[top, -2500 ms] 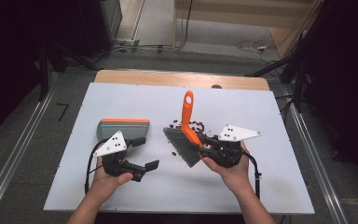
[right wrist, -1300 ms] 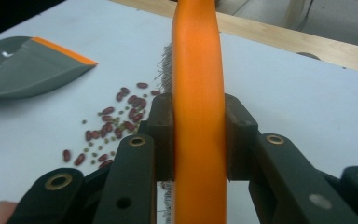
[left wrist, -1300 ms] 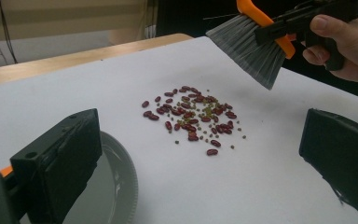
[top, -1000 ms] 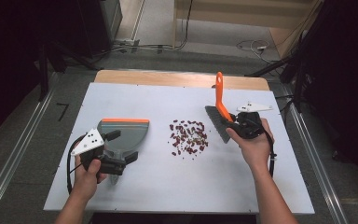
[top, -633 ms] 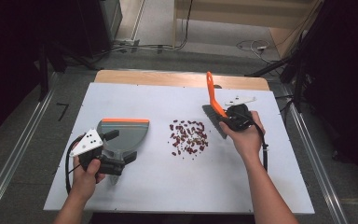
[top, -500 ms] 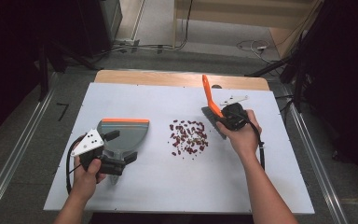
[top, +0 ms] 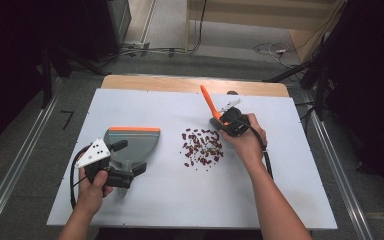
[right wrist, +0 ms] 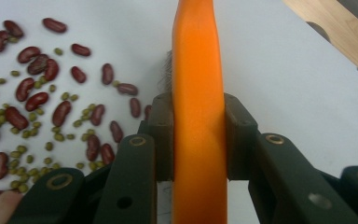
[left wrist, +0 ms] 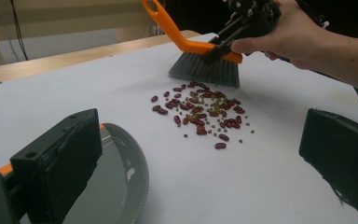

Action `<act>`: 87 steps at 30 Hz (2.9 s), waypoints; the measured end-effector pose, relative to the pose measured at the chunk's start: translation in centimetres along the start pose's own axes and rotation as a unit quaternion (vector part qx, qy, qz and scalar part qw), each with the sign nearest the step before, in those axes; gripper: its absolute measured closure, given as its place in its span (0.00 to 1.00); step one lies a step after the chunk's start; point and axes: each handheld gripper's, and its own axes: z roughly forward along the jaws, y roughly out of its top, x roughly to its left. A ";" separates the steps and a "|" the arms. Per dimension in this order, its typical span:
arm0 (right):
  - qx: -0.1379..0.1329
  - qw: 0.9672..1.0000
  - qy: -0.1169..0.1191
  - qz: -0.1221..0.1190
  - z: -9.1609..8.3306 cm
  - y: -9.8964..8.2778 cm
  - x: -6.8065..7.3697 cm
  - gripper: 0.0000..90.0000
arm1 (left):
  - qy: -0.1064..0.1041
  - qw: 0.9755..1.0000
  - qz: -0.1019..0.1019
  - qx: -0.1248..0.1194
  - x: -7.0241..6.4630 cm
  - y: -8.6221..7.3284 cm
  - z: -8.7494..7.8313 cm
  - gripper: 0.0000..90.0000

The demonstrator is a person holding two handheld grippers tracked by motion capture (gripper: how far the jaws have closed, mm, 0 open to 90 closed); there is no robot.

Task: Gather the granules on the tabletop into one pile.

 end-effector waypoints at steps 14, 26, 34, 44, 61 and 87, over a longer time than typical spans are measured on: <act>0.002 0.999 0.013 -0.031 -1.0 -0.6 2.3 0.77 | -0.003 1.000 0.003 0.001 -0.2 0.1 0.1 0.00; 0.002 0.998 0.032 -0.051 -2.1 -1.3 3.6 0.77 | -0.003 1.000 0.003 -0.001 -0.3 0.1 0.1 0.00; -0.008 0.998 0.043 -0.054 -2.8 -1.2 3.7 0.77 | -0.001 1.000 0.003 -0.002 -0.3 0.2 0.0 0.00; -0.022 0.997 0.041 -0.061 -1.8 1.6 1.7 0.76 | -0.001 1.000 0.001 -0.001 -0.2 0.1 0.1 0.00; -0.003 0.993 0.041 -0.115 1.7 4.1 3.3 0.77 | -0.005 1.000 -0.003 0.003 0.0 0.0 0.3 0.00; -0.047 0.991 0.104 -0.075 -4.9 2.5 5.5 0.77 | -0.004 1.000 0.001 0.000 -0.2 0.1 0.2 0.00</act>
